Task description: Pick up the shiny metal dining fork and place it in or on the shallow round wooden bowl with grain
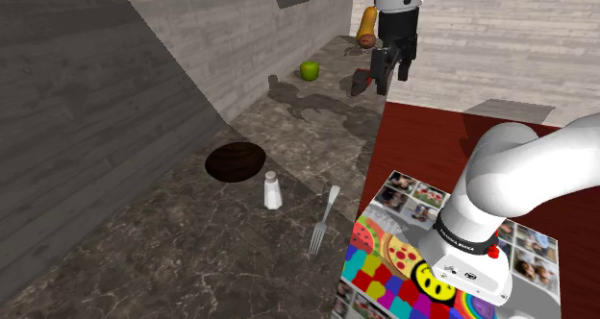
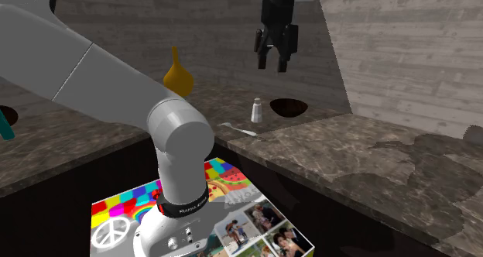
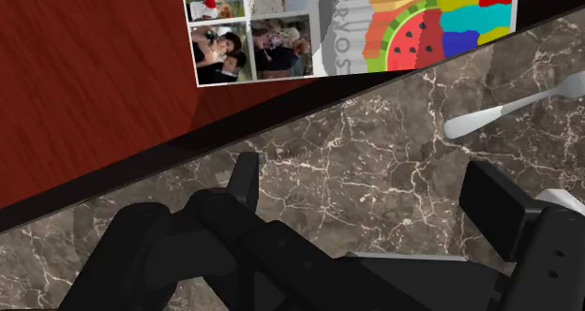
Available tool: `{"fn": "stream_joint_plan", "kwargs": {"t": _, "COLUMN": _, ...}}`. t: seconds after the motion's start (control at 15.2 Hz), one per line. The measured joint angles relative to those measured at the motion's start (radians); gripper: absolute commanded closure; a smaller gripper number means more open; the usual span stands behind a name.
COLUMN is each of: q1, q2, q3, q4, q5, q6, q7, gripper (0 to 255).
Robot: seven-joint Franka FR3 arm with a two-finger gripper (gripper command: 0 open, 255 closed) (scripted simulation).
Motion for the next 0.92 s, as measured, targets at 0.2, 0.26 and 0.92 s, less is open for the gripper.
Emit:
{"fn": "stream_joint_plan", "kwargs": {"t": 0.2, "q1": -0.009, "q2": -0.036, "q3": 0.028, "q4": -0.052, "q5": 0.023, "q6": 0.025, "q7": 0.060, "gripper": 0}}
{"fn": "stream_joint_plan", "kwargs": {"t": 0.26, "q1": -0.016, "q2": -0.058, "q3": 0.046, "q4": -0.085, "q5": 0.038, "q6": 0.042, "q7": 0.102, "gripper": 0}}
{"fn": "stream_joint_plan", "kwargs": {"t": 0.92, "q1": -0.047, "q2": -0.194, "q3": 0.355, "q4": -0.349, "q5": 0.295, "q6": 0.256, "q7": 0.628, "gripper": 0}}
